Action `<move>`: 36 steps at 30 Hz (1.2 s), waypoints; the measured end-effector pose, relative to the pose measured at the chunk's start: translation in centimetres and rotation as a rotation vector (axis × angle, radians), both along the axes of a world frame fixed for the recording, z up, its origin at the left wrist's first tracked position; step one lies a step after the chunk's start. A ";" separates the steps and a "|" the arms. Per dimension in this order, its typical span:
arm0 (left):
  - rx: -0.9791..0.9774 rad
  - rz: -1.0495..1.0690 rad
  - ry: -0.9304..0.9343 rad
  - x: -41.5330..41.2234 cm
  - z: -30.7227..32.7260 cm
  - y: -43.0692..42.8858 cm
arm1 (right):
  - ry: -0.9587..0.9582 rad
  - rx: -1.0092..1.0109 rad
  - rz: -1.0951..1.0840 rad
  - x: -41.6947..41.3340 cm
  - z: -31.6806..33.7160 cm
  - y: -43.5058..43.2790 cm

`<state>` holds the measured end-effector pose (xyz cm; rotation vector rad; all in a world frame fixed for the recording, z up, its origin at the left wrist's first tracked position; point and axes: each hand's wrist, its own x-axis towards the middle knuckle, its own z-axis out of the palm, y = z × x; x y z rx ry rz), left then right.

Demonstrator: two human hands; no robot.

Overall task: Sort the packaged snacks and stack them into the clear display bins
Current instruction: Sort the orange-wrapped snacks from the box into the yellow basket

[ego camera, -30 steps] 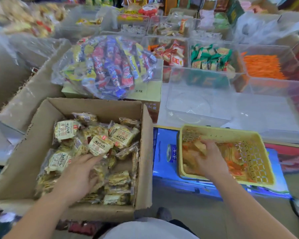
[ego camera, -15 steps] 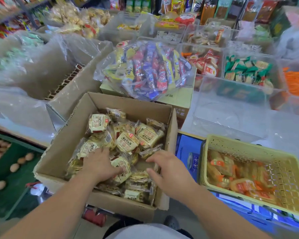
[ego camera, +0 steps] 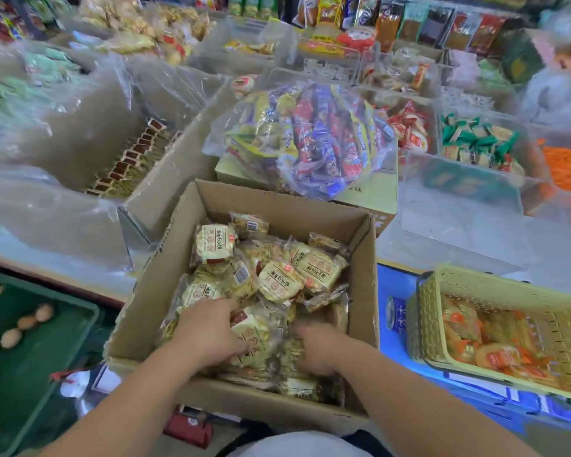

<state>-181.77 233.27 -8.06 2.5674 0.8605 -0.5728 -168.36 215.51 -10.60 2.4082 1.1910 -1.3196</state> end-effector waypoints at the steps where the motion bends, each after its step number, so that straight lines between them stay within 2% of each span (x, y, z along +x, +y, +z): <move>1: -0.088 0.071 -0.058 -0.5 0.3 0.3 | -0.001 -0.012 0.006 -0.2 -0.4 0.1; 9: -0.730 0.711 -0.588 -3.1 1.7 0.5 | -0.051 0.024 0.070 -1.0 -0.9 0.6; 13: -1.039 0.879 -0.677 -2.8 1.9 -0.3 | -0.064 0.121 -0.014 -0.7 1.5 0.2; 17: -1.257 0.947 -0.754 -1.6 2.4 -1.6 | -0.015 0.360 -0.144 1.1 5.9 -2.1; 22: -1.329 0.985 -0.901 1.6 4.6 -4.9 | 0.140 0.766 -0.543 4.4 11.3 -8.3; 27: -1.355 0.984 -0.909 5.7 6.5 -10.8 | 0.103 1.094 -0.786 7.9 12.1 -14.3; 29: -1.380 1.000 -0.877 7.7 6.9 -14.2 | 0.269 1.187 -0.957 9.5 11.7 -16.4; 31: -1.385 1.017 -0.870 10.0 7.3 -17.8 | 0.529 1.232 -1.171 11.1 11.6 -18.9; 32: -1.382 1.024 -0.873 11.2 7.3 -19.5 | 0.599 1.228 -1.230 12.1 11.6 -20.4; 36: -1.339 1.013 -0.868 15.8 7.5 -25.3 | 0.627 1.203 -1.279 16.2 10.7 -26.4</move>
